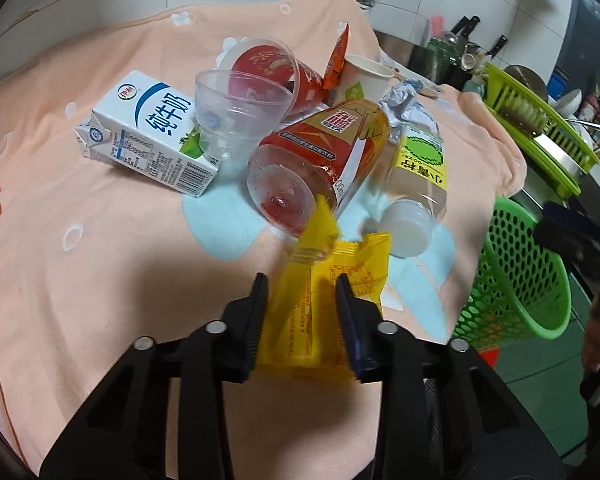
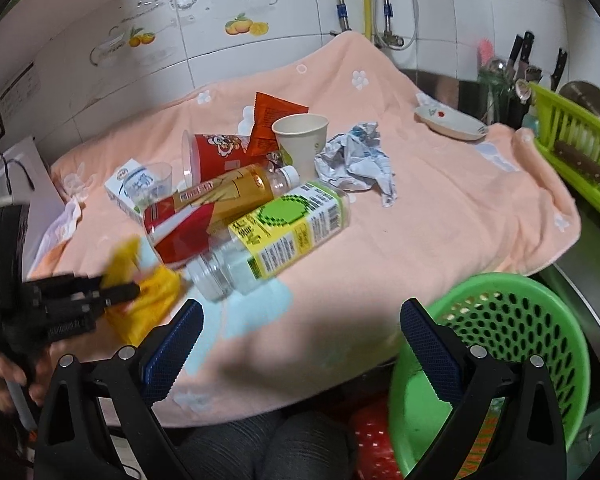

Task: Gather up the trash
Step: 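Grasp the yellow wrapper with the left tool while the right tool grasps the green-labelled bottle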

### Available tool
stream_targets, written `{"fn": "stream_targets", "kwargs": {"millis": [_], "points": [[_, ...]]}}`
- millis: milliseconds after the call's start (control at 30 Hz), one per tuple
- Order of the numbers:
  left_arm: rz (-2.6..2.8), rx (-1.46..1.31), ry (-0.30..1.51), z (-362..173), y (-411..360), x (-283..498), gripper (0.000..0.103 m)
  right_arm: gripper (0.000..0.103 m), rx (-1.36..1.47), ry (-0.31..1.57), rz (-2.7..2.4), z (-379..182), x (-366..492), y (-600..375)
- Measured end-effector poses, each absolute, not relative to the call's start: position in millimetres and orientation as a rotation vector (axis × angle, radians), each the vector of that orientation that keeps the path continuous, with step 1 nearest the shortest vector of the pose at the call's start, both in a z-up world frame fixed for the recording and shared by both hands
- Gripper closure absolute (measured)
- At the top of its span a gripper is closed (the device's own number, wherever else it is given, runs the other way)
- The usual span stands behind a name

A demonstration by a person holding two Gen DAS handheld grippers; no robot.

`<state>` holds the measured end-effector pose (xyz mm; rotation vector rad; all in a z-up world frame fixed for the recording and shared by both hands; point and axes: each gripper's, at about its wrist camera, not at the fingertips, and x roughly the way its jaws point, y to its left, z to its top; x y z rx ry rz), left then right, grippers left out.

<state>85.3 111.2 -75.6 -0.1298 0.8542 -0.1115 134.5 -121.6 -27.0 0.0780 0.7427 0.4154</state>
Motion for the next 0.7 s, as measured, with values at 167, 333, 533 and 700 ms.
{"fn": "stream_targets", "kwargs": {"millis": [167, 333, 533, 700], "points": [[-0.108, -0.144, 0.848, -76, 117, 84, 0.092, 0.007, 0.108, 0.78, 0.424, -25, 160, -104], [-0.098, -0.164, 0.828, -74, 128, 77, 0.097, 0.011, 0.155, 0.819, 0.415, -25, 189, -89], [-0.095, -0.187, 0.813, -74, 140, 75, 0.098, 0.017, 0.163, 0.86, 0.34, -31, 221, -70], [-0.097, -0.214, 0.804, -74, 148, 75, 0.098, 0.02, 0.201, 0.912, 0.294, -39, 240, -69]]}}
